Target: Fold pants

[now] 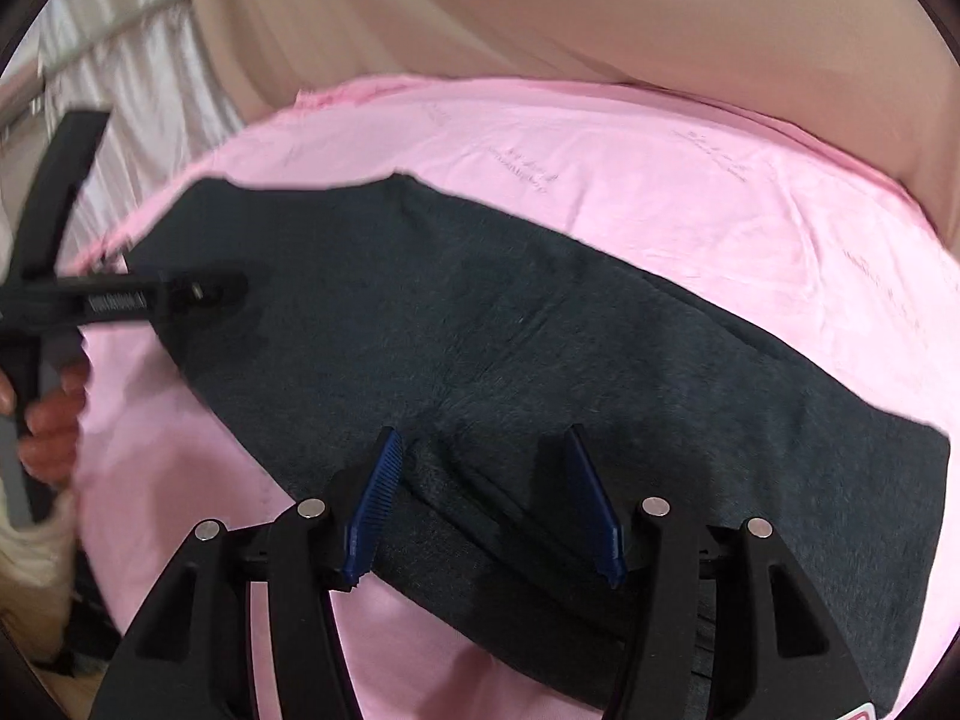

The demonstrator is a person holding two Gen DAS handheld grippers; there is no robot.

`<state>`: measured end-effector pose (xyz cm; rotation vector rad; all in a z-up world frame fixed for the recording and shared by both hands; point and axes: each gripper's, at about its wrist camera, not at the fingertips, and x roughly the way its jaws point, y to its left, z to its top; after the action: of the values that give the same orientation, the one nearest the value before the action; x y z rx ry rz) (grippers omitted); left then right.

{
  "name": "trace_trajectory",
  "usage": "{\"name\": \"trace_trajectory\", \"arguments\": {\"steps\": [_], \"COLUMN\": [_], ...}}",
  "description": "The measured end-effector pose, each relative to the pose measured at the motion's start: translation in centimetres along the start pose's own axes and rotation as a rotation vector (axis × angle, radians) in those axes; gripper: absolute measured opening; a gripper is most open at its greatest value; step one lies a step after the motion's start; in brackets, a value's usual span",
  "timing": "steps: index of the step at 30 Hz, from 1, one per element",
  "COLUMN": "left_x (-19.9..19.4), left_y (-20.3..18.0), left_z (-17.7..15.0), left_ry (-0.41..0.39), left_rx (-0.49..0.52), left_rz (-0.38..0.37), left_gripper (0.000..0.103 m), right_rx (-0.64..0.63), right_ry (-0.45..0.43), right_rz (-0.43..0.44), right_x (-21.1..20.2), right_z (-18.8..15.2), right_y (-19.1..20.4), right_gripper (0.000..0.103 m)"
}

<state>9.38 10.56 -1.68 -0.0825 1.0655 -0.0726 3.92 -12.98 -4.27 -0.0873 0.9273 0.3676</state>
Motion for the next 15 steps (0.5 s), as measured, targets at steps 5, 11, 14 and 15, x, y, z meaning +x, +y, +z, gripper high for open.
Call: {"name": "trace_trajectory", "arguments": {"steps": [5,11,14,15], "left_x": [-0.1,-0.1,-0.2,-0.3], "left_y": [0.9,1.8,2.5,2.7], "left_z": [-0.1,0.6,0.8,0.9], "left_ry": [-0.006,-0.015,-0.021,-0.023], "left_rx": [-0.013,-0.032,-0.049,-0.052], "left_rz": [-0.023,-0.024,-0.017,-0.015], "left_gripper": [0.065,0.065,0.065,0.065], "right_rx": [0.028,0.130,0.097,0.084], "right_ry": [0.002,-0.071,-0.049,-0.025], "right_rz": [0.003,0.105,0.164,0.175], "right_x": [0.1,-1.7,0.4,1.8], "right_z": [0.3,3.4,4.9,5.0], "right_y": [-1.0,-1.5,0.8,1.7], "right_gripper": [0.008,0.008,0.008,0.008]}}
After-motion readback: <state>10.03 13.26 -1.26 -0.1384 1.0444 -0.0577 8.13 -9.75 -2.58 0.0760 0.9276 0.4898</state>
